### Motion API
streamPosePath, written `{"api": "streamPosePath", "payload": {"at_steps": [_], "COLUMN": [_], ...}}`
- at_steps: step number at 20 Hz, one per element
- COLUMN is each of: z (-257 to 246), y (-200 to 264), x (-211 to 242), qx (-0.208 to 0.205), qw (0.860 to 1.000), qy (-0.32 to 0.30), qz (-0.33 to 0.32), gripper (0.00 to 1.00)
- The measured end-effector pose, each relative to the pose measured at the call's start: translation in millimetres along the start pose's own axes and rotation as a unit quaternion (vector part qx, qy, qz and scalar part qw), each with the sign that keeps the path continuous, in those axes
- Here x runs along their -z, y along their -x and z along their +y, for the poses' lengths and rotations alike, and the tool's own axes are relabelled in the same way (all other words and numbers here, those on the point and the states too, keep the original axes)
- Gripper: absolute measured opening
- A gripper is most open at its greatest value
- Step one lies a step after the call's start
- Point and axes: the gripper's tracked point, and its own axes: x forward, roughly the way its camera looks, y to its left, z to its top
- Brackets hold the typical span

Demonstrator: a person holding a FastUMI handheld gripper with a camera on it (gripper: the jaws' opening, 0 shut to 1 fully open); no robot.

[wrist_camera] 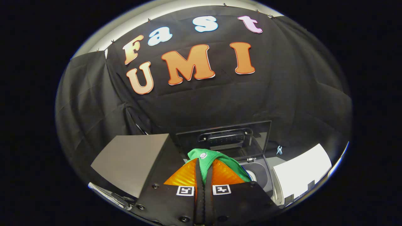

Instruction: Put the clothes into the washing machine and then close the washing machine lid.

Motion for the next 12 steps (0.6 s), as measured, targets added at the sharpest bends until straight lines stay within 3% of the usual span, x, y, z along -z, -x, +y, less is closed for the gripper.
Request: {"api": "streamPosePath", "payload": {"at_steps": [12], "z": [-70], "y": [-72], "x": [90], "qx": [0.016], "qw": [0.995], "qy": [0.018], "qz": [0.093], "gripper": [0.08]}}
